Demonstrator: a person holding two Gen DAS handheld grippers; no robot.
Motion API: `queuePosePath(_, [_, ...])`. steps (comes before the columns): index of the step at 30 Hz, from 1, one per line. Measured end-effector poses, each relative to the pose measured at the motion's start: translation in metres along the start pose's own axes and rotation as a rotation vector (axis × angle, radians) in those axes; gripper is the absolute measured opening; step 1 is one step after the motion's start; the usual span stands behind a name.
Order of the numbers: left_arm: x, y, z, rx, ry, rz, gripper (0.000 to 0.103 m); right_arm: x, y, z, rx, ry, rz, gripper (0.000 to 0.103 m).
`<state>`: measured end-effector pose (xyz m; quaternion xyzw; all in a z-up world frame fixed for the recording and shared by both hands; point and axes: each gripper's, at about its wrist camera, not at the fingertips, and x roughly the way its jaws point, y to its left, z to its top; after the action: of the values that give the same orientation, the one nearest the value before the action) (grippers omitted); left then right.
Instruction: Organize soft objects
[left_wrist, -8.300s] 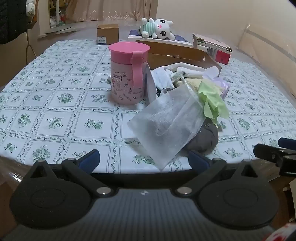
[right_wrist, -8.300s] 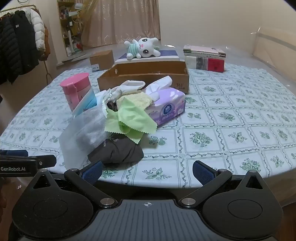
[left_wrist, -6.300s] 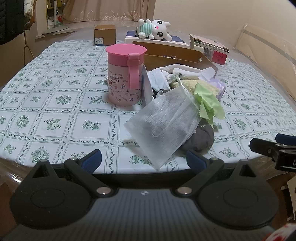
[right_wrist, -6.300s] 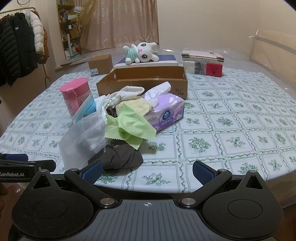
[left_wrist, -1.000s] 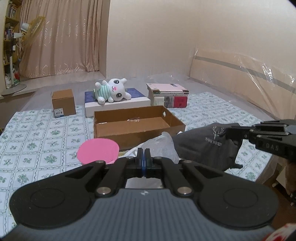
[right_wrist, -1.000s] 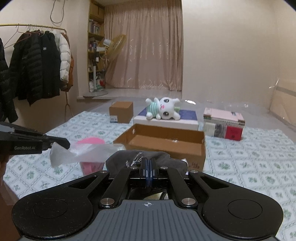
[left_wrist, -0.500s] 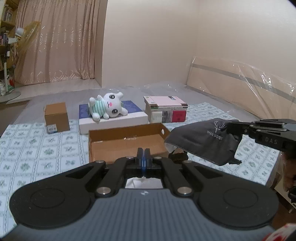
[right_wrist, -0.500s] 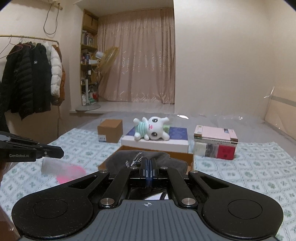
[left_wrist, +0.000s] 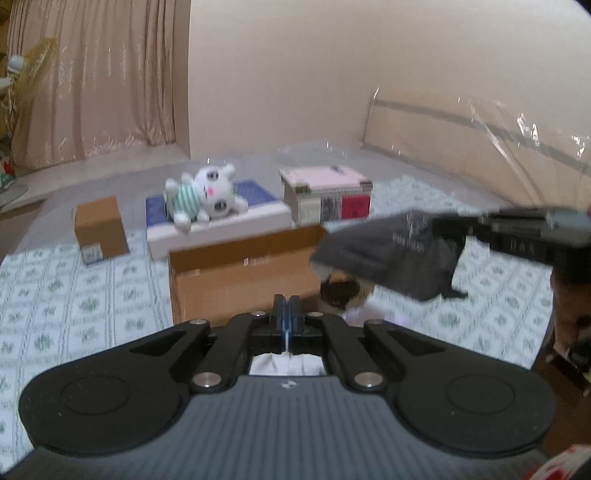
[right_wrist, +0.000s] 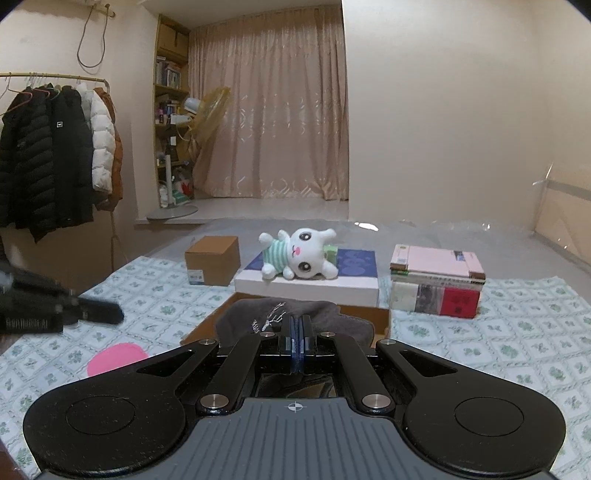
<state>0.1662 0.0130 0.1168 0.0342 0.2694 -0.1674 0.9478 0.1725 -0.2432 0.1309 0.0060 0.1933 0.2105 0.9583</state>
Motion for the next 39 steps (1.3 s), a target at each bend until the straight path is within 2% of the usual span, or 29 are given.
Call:
queuePosePath(1, [-0.001, -0.001, -0.009, 0.000, 0.010, 0.006, 0.004, -0.001, 0.001, -0.002, 0.005, 0.003, 0.003, 0.001])
queuePosePath(2, [-0.002, -0.002, -0.017, 0.003, 0.018, 0.015, 0.009, -0.002, 0.002, -0.005, 0.012, 0.006, 0.006, 0.001])
queuePosePath(3, [-0.004, -0.003, -0.026, 0.004, 0.026, 0.024, 0.020, -0.003, 0.003, -0.007, 0.016, 0.008, 0.009, 0.001])
queuePosePath(4, [-0.006, -0.005, -0.035, 0.005, 0.032, 0.030, 0.027, -0.005, 0.004, -0.010, 0.021, 0.012, 0.011, 0.001])
queuePosePath(6, [-0.010, -0.008, -0.051, 0.011, 0.044, 0.049, 0.046, -0.008, 0.007, -0.015, 0.031, 0.017, 0.012, 0.001])
queuePosePath(7, [-0.012, -0.009, -0.059, 0.013, 0.050, 0.057, 0.050, -0.010, 0.008, -0.018, 0.037, 0.019, 0.012, 0.001])
queuePosePath(9, [-0.017, -0.013, -0.076, 0.023, 0.057, 0.068, 0.074, -0.015, 0.008, -0.023, 0.054, 0.025, 0.010, 0.001])
queuePosePath(11, [-0.019, -0.017, -0.091, 0.041, 0.065, 0.073, 0.086, -0.019, 0.008, -0.029, 0.073, 0.032, 0.009, 0.001])
queuePosePath(14, [-0.014, -0.024, -0.112, 0.097, 0.096, 0.085, 0.094, -0.023, 0.008, -0.038, 0.090, 0.046, 0.006, 0.001])
queuePosePath(18, [-0.002, -0.038, -0.136, 0.242, 0.133, 0.094, 0.097, -0.024, 0.007, -0.046, 0.104, 0.066, -0.001, 0.001])
queuePosePath(22, [0.019, -0.043, -0.149, 0.336, 0.176, 0.088, 0.096, -0.023, 0.004, -0.051, 0.125, 0.081, -0.011, 0.001])
queuePosePath(25, [0.035, -0.037, -0.154, 0.333, 0.230, 0.049, 0.089, -0.022, 0.003, -0.054, 0.126, 0.089, -0.018, 0.001])
queuePosePath(28, [0.046, -0.032, -0.157, 0.347, 0.272, 0.034, 0.077, -0.020, 0.004, -0.056, 0.126, 0.095, -0.023, 0.001])
queuePosePath(30, [0.049, -0.029, -0.159, 0.344, 0.296, 0.022, 0.058, -0.018, 0.004, -0.057, 0.127, 0.100, -0.025, 0.001])
queuePosePath(32, [0.048, -0.026, -0.160, 0.344, 0.313, 0.011, 0.043, -0.017, 0.005, -0.056, 0.127, 0.102, -0.026, 0.001])
queuePosePath(34, [0.044, -0.024, -0.161, 0.344, 0.323, 0.008, 0.034, -0.016, 0.006, -0.056, 0.127, 0.103, -0.022, 0.001])
queuePosePath(36, [0.040, -0.022, -0.160, 0.334, 0.327, 0.002, 0.019, -0.016, 0.008, -0.055, 0.126, 0.102, -0.017, 0.001])
queuePosePath(39, [0.030, -0.020, -0.157, 0.316, 0.321, -0.004, 0.010, -0.018, 0.012, -0.053, 0.120, 0.096, -0.010, 0.001])
